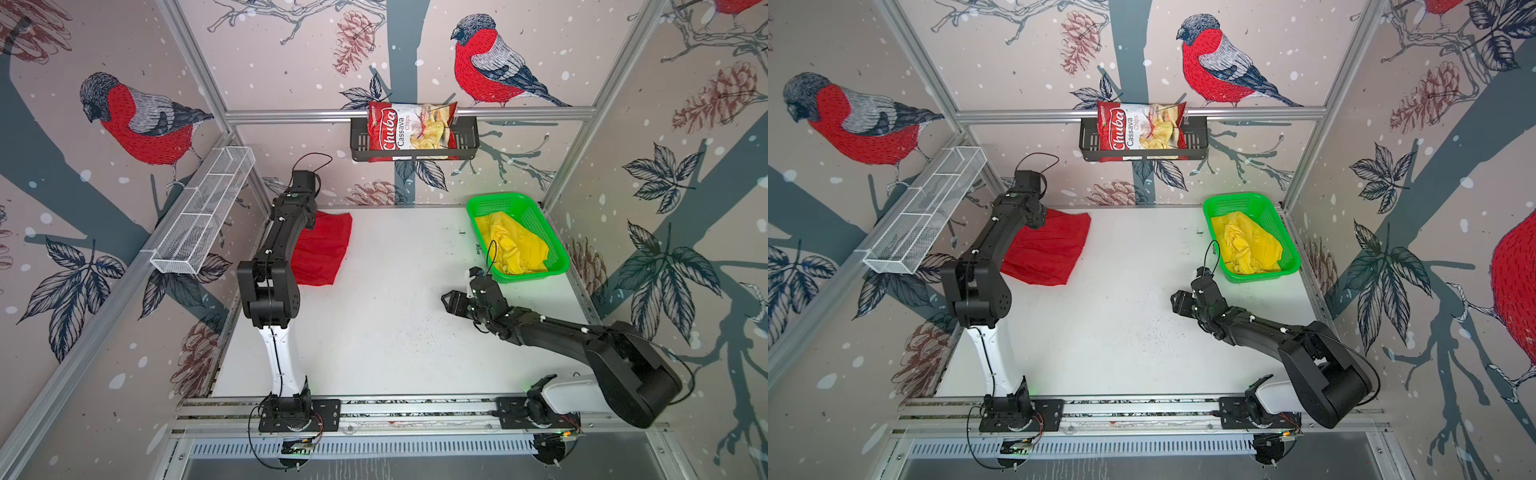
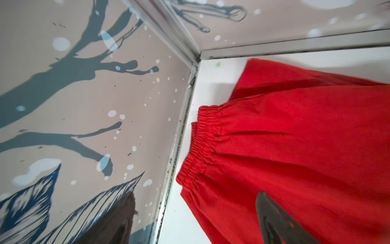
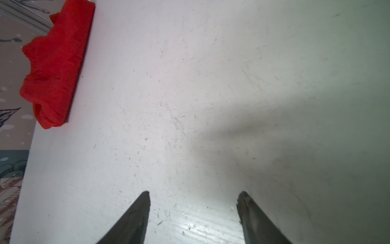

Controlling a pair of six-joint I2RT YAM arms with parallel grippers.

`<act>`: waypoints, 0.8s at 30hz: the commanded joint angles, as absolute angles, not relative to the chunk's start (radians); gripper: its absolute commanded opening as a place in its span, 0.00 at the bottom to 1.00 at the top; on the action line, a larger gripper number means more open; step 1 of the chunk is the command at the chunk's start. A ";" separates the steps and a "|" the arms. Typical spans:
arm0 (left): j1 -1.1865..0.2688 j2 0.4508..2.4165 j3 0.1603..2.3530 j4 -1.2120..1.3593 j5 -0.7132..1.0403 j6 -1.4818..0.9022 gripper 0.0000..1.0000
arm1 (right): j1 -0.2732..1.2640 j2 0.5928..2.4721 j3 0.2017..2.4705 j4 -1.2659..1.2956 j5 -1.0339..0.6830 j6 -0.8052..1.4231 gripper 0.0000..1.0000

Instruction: Fold and stack the shorts

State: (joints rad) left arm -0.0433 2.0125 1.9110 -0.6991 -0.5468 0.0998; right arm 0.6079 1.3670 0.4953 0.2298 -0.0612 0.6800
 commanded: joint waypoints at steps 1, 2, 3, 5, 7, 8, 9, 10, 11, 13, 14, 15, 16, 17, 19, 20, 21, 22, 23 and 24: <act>-0.086 1.959 1.827 -0.719 -0.399 0.034 0.90 | 0.613 1.378 0.513 0.249 -0.069 0.687 0.67; -0.094 1.946 1.790 -0.705 -0.346 0.016 0.91 | 0.615 1.384 0.517 0.250 -0.069 0.687 0.67; -0.099 1.935 1.742 -0.681 -0.301 -0.006 0.92 | 0.617 1.389 0.522 0.253 -0.072 0.689 0.67; -0.100 1.925 1.651 -0.627 -0.253 -0.038 0.93 | 0.623 1.399 0.529 0.256 -0.075 0.690 0.67; -0.100 1.935 1.579 -0.581 -0.243 -0.067 0.95 | 0.631 1.404 0.531 0.256 -0.075 0.693 0.67; -0.100 1.941 1.550 -0.557 -0.244 -0.073 0.95 | 0.633 1.404 0.528 0.256 -0.074 0.693 0.67; -0.100 1.952 1.521 -0.534 -0.249 -0.077 0.95 | 0.634 1.404 0.526 0.257 -0.074 0.695 0.67; -0.100 1.966 1.503 -0.519 -0.261 -0.080 0.95 | 0.635 1.404 0.523 0.256 -0.072 0.695 0.67; -0.098 1.978 1.490 -0.507 -0.269 -0.083 0.95 | 0.635 1.404 0.520 0.256 -0.071 0.694 0.67; -0.089 2.013 1.487 -0.503 -0.255 -0.090 0.96 | 0.635 1.403 0.516 0.252 -0.067 0.691 0.67; -0.084 2.028 1.491 -0.502 -0.247 -0.093 0.96 | 0.634 1.404 0.514 0.250 -0.066 0.689 0.67; -0.077 2.043 1.492 -0.497 -0.238 -0.101 0.96 | 0.634 1.405 0.512 0.252 -0.064 0.688 0.67; -0.066 2.055 1.494 -0.491 -0.221 -0.108 0.96 | 0.634 1.405 0.509 0.255 -0.063 0.687 0.67; -0.057 2.065 1.494 -0.483 -0.206 -0.115 0.96 | 0.633 1.406 0.508 0.256 -0.064 0.688 0.67; -0.025 2.081 1.495 -0.469 -0.176 -0.133 0.96 | 0.632 1.407 0.508 0.257 -0.064 0.689 0.67; -0.015 2.087 1.494 -0.462 -0.171 -0.141 0.95 | 0.633 1.407 0.506 0.258 -0.064 0.690 0.67; -0.003 2.096 1.495 -0.455 -0.170 -0.145 0.96 | 0.632 1.405 0.503 0.264 -0.064 0.692 0.67; 0.007 2.106 1.499 -0.454 -0.166 -0.149 0.95 | 0.630 1.405 0.500 0.268 -0.064 0.693 0.67; 0.014 2.116 1.504 -0.456 -0.165 -0.150 0.95 | 0.630 1.405 0.499 0.270 -0.066 0.695 0.67; 0.022 2.126 1.510 -0.456 -0.166 -0.151 0.96 | 0.630 1.407 0.499 0.271 -0.067 0.694 0.67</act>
